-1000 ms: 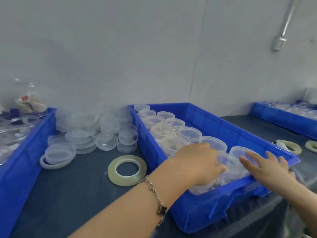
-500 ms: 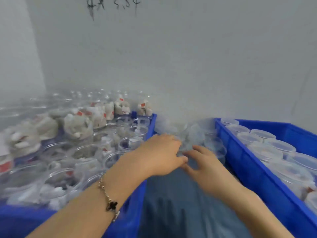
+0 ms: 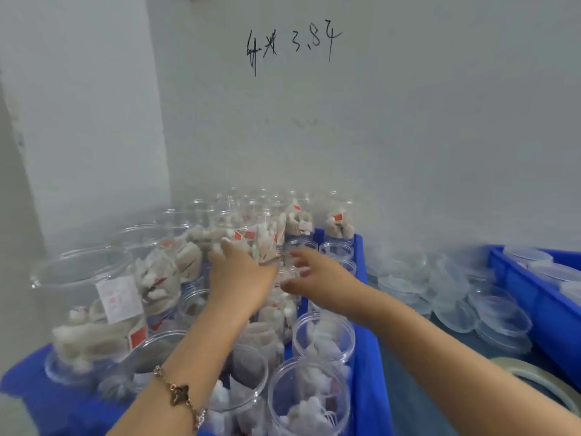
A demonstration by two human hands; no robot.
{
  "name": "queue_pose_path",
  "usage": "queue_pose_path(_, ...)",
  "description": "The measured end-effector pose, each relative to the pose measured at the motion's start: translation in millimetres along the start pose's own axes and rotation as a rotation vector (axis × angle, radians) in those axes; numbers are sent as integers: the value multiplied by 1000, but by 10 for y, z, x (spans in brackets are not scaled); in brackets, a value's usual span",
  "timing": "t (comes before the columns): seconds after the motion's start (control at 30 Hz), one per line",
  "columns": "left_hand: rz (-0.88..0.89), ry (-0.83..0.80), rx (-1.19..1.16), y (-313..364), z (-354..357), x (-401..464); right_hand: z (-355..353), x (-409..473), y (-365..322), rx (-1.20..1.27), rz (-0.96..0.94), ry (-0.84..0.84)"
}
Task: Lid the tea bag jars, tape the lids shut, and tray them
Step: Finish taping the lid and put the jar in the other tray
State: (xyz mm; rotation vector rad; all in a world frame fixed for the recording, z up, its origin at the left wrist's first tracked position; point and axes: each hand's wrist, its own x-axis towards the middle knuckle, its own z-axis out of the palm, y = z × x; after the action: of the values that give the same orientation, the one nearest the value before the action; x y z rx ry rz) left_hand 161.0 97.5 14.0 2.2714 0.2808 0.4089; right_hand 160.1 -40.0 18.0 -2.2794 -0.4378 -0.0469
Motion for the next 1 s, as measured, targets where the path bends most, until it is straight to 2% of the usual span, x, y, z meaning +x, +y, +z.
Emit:
queue_pose_path(0.1, -131, 45, -131, -61, 2, 167, 149, 337, -98, 158, 38, -41)
queue_pose_path(0.23, -103, 71, -198, -173, 63, 445, 350, 552, -179, 295, 47, -120)
queue_pose_path(0.33, -56, 115, -160, -217, 143, 484, 428, 546, -177, 340, 41, -157)
queue_pose_path(0.5, -224, 184, -146, -123, 174, 542, 403, 551, -170, 382, 68, -97)
queue_pose_path(0.67, -180, 155, -375, -52, 159, 526, 379, 547, -189, 443, 73, -101)
queue_pose_path(0.77, -137, 218, -390, 98, 163, 344, 311, 441, -142, 472, 52, -18)
queue_pose_path(0.87, -11, 284, -428, 361, 242, 88, 130, 194, -74, 507, -11, 117)
queue_pose_path(0.93, 114, 272, -453, 592, 345, -66, -62, -29, 19, 506, -47, 265)
queue_pose_path(1.0, 162, 211, -479, 838, 498, -257, -239, -300, 148, 447, -58, 425)
